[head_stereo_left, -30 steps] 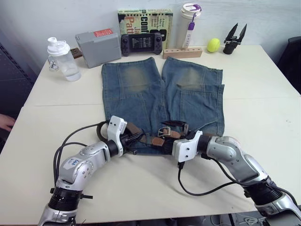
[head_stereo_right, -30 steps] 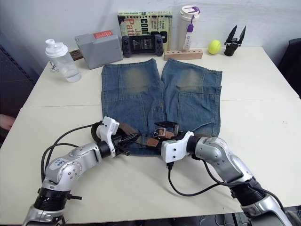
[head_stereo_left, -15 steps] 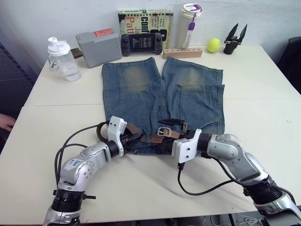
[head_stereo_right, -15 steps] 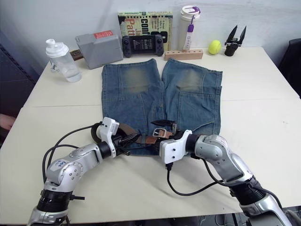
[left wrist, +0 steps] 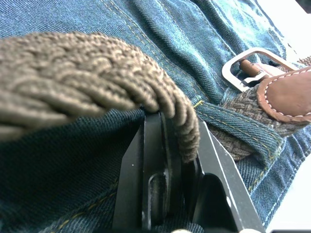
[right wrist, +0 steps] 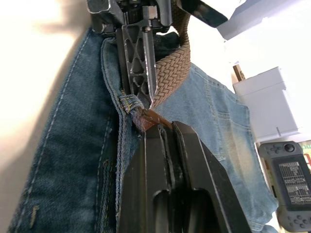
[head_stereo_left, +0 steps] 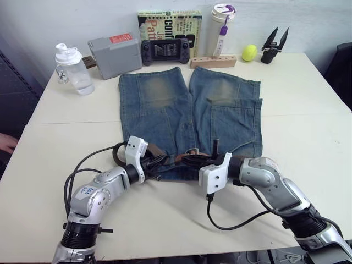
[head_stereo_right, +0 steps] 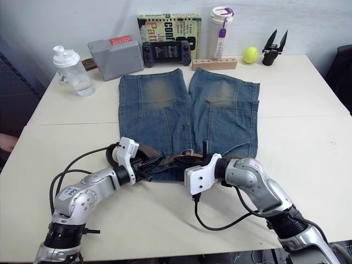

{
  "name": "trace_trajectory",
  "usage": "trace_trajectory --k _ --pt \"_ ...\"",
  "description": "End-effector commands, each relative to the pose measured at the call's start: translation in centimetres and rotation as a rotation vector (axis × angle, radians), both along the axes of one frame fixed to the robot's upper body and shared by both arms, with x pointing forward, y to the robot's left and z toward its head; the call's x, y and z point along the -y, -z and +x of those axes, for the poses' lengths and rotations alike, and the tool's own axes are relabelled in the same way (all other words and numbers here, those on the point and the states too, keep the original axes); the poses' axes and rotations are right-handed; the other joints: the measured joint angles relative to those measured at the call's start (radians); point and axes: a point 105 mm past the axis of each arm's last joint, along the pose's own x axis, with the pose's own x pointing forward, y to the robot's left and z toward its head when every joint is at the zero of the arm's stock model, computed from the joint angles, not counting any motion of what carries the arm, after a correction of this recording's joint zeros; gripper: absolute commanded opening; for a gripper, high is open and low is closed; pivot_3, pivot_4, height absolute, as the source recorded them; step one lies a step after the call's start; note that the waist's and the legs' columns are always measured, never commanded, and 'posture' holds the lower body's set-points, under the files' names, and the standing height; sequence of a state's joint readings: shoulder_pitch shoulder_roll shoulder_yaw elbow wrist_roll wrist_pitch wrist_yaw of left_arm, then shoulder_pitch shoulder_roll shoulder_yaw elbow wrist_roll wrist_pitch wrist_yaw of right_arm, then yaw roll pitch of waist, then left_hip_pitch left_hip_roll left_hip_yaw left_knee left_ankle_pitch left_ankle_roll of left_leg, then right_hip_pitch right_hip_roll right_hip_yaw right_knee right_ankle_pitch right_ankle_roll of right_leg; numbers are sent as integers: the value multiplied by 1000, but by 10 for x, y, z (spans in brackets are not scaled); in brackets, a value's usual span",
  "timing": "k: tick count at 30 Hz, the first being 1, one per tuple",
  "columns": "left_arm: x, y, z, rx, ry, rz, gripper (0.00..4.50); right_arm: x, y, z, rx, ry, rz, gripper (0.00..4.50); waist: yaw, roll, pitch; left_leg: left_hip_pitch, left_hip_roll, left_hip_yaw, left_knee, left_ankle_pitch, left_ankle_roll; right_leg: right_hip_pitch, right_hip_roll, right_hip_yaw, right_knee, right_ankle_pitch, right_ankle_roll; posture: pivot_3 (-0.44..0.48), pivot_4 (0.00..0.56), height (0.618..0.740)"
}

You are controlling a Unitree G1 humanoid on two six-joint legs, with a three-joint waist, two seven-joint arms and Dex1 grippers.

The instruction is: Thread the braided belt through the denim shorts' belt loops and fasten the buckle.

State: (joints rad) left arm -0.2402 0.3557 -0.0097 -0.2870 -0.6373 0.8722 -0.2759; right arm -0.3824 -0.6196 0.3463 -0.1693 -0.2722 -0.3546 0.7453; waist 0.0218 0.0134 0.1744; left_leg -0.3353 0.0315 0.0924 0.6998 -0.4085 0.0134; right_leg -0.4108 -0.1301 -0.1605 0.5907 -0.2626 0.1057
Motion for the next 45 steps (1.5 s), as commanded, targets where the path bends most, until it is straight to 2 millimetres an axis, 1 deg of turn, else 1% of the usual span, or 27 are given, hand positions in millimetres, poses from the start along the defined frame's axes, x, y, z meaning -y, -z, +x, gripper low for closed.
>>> trace_trajectory --k 1,12,16,18,20,21,22,23,28,30,35,38,40,42,43,45 --pt "6 3 -7 -15 31 -5 0 -3 -1 -2 -8 -12 4 69 -1 0 0 0 0 0 0 0 0 0 0 0 0 0 0 0 150 731" --pt "6 3 -8 -13 22 -11 0 -2 2 0 -29 -2 8 69 -1 0 0 0 0 0 0 0 0 0 0 0 0 0 0 0 150 731" --pt "3 1 -8 -9 12 -18 0 -2 2 0 -38 1 18 69 -2 0 0 0 0 0 0 0 0 0 0 0 0 0 0 0 150 731" --pt "-1 -3 -9 11 3 -27 0 -2 1 -1 -36 1 20 69 -3 0 0 0 0 0 0 0 0 0 0 0 0 0 0 0 150 731" --pt "-4 -12 -14 44 9 -64 908 -1 -1 0 -29 7 24 0 -4 0 0 0 0 0 0 0 0 0 0 0 0 0 0 0 150 731" --pt "-5 -15 -17 58 16 -78 1237 -1 -1 0 -26 10 27 0 -6 0 0 0 0 0 0 0 0 0 0 0 0 0 0 0 150 731" --pt "-5 -17 -19 67 20 -85 1457 0 -2 0 -25 12 28 0 -8 0 0 0 1 0 0 0 0 0 0 0 0 0 0 0 150 731" --pt "-8 -21 -21 76 15 -98 1836 0 -2 0 -23 14 30 0 -10 0 0 0 1 -1 0 0 0 -1 0 0 0 0 0 0 150 731" --pt "-21 -31 -35 96 6 -144 3929 0 -1 -2 -24 20 37 0 -10 0 0 0 1 -2 0 0 0 -1 0 0 0 0 0 0 150 731" --pt "-27 -33 -42 103 0 -157 3929 -1 -1 -4 -25 19 41 0 -12 0 0 0 1 -2 0 0 0 -1 0 1 0 0 0 0 150 731" --pt "-37 -15 -47 96 -29 -38 3929 -2 -2 -4 -21 19 49 0 -10 0 0 0 1 -2 0 0 0 -1 0 0 0 0 0 0 150 731" --pt "-39 -11 -43 126 -54 -12 3092 -1 -3 -3 -18 21 50 0 -8 0 0 0 0 -2 0 0 0 0 0 1 0 0 0 0 150 731" --pt "-40 -11 -40 153 -72 -2 2311 0 -4 -4 -15 22 51 0 -8 0 0 0 0 -2 0 0 0 -1 0 1 0 0 0 0 150 731" --pt "-40 -7 -38 158 -85 16 1441 1 -5 -4 -13 23 52 0 -8 0 0 0 0 -2 0 0 0 -1 0 0 0 0 0 0 150 731" --pt "-39 -3 -38 158 -76 38 876 1 -5 -4 -12 23 54 0 -8 0 0 0 0 -1 0 0 0 -1 0 0 0 0 0 0 150 731" --pt "-37 8 -43 137 -49 90 63 1 -7 -5 -8 23 59 0 -9 0 0 0 0 -1 0 0 0 -1 0 0 0 0 0 0 150 731"
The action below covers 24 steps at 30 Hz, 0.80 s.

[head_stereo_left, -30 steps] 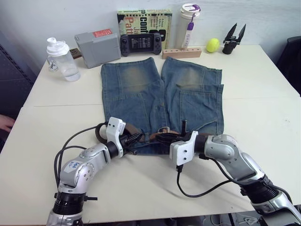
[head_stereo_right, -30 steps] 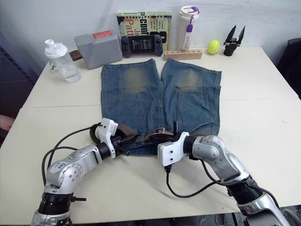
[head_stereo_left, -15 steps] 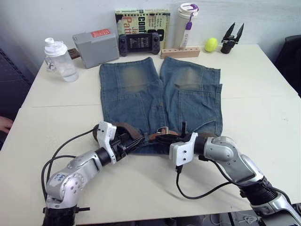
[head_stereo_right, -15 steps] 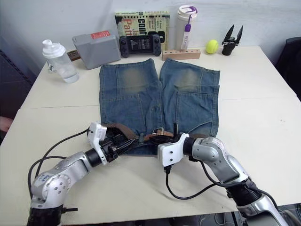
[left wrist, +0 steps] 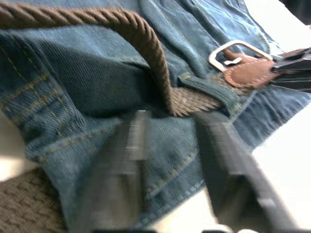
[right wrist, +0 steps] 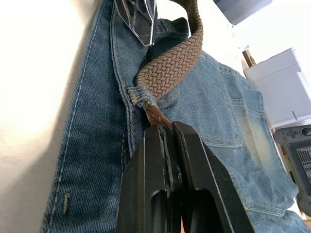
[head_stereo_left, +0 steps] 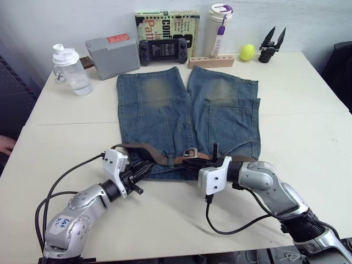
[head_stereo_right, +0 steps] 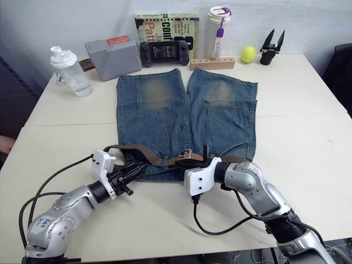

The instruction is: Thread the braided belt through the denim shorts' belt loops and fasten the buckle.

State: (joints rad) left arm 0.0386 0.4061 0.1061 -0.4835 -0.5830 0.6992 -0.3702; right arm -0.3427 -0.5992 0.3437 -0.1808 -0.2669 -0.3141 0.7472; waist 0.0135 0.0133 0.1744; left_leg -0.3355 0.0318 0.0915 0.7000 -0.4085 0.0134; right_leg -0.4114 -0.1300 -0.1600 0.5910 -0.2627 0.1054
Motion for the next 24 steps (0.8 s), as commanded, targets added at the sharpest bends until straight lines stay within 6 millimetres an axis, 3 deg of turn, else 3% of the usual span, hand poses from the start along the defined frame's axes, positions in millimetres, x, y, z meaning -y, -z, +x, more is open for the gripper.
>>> trace_trajectory --k 1,5,9,14,20,24 --pt "4 19 -9 -13 50 128 63 1 -19 -3 54 -2 43 0 -1 0 0 0 0 0 0 0 0 0 0 0 0 0 0 0 150 731" --pt "2 45 -20 -38 102 300 63 6 -32 -2 76 11 61 0 0 1 0 1 0 1 0 0 0 0 0 0 0 0 0 0 150 731" --pt "-2 55 -21 -42 99 361 63 16 -46 -3 95 17 64 0 2 1 -1 1 0 1 0 0 0 0 0 0 0 0 0 0 150 731" --pt "2 53 -20 -8 120 380 63 52 -68 1 129 61 21 0 8 3 -2 1 0 1 0 0 0 1 -1 0 0 0 0 0 150 731" --pt "3 56 -23 16 148 421 63 111 -94 17 152 214 25 0 10 3 -2 2 0 1 0 0 1 1 -1 0 1 0 0 0 150 731" --pt "5 55 -24 53 177 449 63 120 -99 19 166 237 23 0 8 5 -3 2 0 2 0 0 1 1 -1 0 1 0 0 0 150 731"
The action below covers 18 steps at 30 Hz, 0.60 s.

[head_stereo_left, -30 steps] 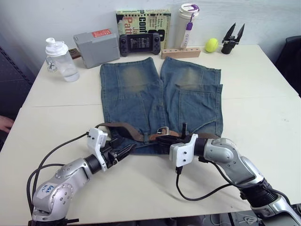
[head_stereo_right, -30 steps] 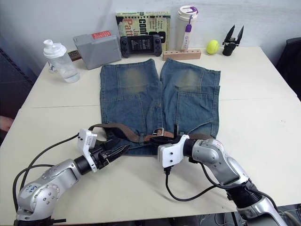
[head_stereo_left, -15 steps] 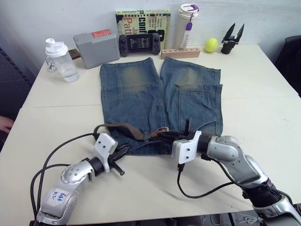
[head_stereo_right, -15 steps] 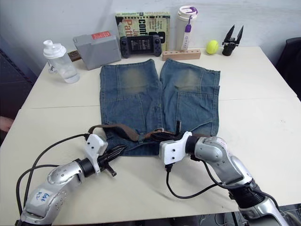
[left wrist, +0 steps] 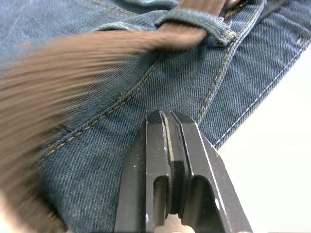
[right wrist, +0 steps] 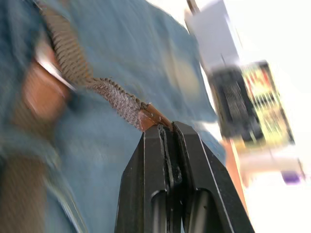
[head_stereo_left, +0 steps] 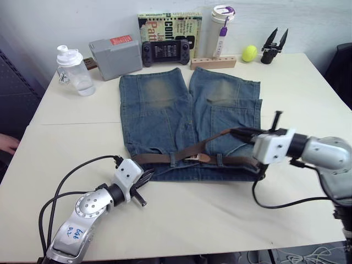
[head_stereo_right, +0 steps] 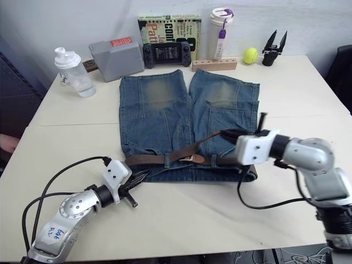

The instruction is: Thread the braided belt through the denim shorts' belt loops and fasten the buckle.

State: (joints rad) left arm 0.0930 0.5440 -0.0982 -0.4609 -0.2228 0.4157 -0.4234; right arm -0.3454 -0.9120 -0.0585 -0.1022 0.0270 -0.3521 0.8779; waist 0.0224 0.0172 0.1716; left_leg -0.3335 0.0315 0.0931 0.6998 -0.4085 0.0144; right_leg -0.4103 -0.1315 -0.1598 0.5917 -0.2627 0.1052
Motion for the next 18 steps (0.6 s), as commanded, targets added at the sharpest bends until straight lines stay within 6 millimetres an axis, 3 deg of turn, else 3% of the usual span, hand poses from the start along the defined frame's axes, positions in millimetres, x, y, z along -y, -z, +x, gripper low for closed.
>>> trace_trajectory --k 1,7,8,10,14,15,18 --pt "-1 33 -15 -110 38 67 63 -1 -17 -3 65 -19 24 0 -1 1 -1 0 0 0 0 0 0 0 0 0 0 0 0 0 150 731" --pt "5 3 -19 2 120 22 63 -18 -19 -6 69 -67 49 0 -1 2 -1 -1 0 0 0 0 0 -1 0 0 0 0 0 0 150 731" --pt "7 -4 -24 12 152 -6 692 -22 -20 -7 71 -82 59 0 -1 2 -1 -1 0 0 0 0 0 -1 0 0 0 0 0 0 150 731" --pt "9 -19 -33 27 214 -38 1354 -34 -24 -10 69 -118 81 0 -2 1 -1 -2 1 -1 0 0 0 -2 0 0 0 0 0 0 150 731" --pt "-2 -44 -43 -31 254 -80 3277 -50 -25 -16 39 -175 96 0 1 1 1 -2 1 -1 1 0 0 -3 0 0 1 0 0 0 150 731" --pt "-5 -48 -46 -55 271 -82 3597 -52 -24 -17 33 -185 95 0 2 1 1 -3 2 -1 1 0 0 -3 0 0 1 0 0 0 150 731" --pt "-9 -68 -46 -72 296 -129 3597 -59 -23 -20 17 -210 92 0 1 1 1 -2 3 -2 1 0 0 -2 -1 0 1 0 0 0 150 731"
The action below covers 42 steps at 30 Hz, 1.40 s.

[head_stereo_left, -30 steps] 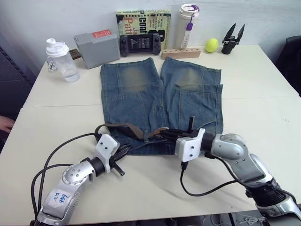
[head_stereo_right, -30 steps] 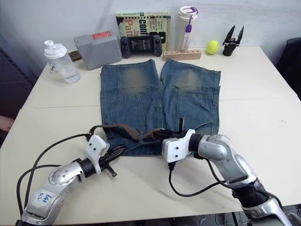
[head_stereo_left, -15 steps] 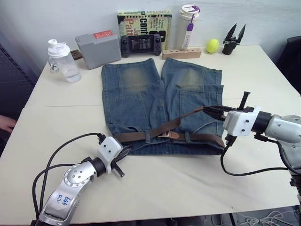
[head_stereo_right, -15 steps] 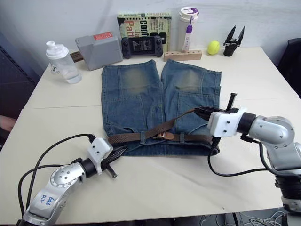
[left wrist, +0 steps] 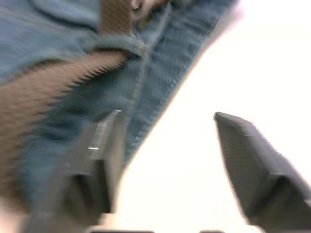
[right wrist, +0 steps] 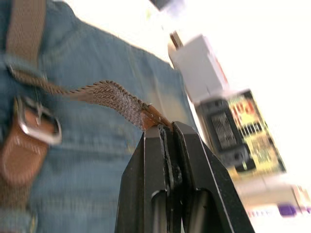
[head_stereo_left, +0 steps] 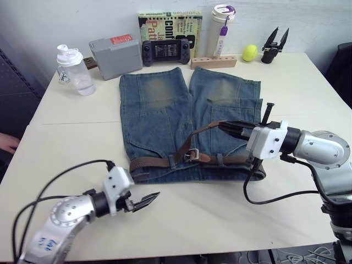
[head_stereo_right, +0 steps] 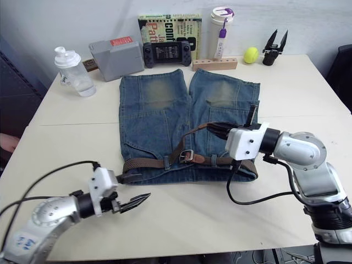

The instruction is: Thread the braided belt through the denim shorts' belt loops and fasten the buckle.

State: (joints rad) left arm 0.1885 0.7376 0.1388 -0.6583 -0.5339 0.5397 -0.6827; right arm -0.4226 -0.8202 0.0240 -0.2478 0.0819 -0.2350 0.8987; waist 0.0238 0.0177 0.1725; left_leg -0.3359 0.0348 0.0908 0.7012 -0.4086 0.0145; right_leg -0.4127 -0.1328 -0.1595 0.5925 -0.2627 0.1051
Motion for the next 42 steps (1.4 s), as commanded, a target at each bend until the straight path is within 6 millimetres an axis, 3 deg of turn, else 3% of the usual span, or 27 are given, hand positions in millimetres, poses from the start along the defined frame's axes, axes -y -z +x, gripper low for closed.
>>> trace_trajectory --k 1,3,10,20,27,31,34,36,37,38,42 --pt "6 -38 4 46 33 -128 3597 -13 -9 -9 18 -60 14 0 0 0 0 0 -1 0 0 0 0 0 0 0 0 0 0 0 150 731" --pt "13 -56 17 140 -1 -184 3597 -21 -7 -10 5 -83 17 0 2 0 0 0 -2 0 0 0 0 0 -1 0 0 0 0 0 150 731" --pt "41 -59 36 299 -87 -229 3597 -42 -2 -15 -25 -134 40 0 -9 -1 0 0 -4 2 -2 0 0 0 2 -1 -1 0 0 0 150 731" --pt "44 -48 64 395 -178 -214 3597 -56 -1 -22 -28 -180 52 0 -1 -2 1 0 -4 3 0 0 0 0 2 -1 0 0 0 0 150 731" --pt "49 -47 66 446 -148 -191 3597 -59 -1 -23 -28 -185 62 0 -2 -2 1 0 -4 3 0 0 0 0 2 -1 0 0 0 0 150 731" --pt "49 -48 68 463 -152 -202 2438 -60 -1 -23 -27 -183 66 0 -1 -2 1 0 -4 3 0 0 0 0 2 -1 0 0 0 0 150 731" --pt "50 -49 67 474 -147 -201 1220 -60 -1 -23 -28 -180 66 0 -2 -2 1 0 -4 3 0 0 0 0 2 -1 0 0 0 0 150 731" --pt "51 -49 66 478 -143 -202 601 -60 -1 -22 -30 -179 69 0 -2 -2 1 0 -4 3 0 0 0 0 2 -1 0 0 0 0 150 731" --pt "51 -48 66 479 -141 -200 502 -60 -1 -22 -32 -177 71 0 -2 -2 1 0 -4 3 0 0 0 0 2 -1 0 0 0 0 150 731" --pt "52 -47 65 479 -138 -198 33 -60 -1 -22 -35 -175 74 0 -2 -2 1 0 -4 3 0 0 0 0 2 -1 0 0 0 0 150 731" --pt "51 -46 64 481 -135 -188 33 -59 0 -20 -52 -164 81 0 -2 -2 1 0 -4 3 0 0 0 0 2 -1 0 0 0 0 150 731"
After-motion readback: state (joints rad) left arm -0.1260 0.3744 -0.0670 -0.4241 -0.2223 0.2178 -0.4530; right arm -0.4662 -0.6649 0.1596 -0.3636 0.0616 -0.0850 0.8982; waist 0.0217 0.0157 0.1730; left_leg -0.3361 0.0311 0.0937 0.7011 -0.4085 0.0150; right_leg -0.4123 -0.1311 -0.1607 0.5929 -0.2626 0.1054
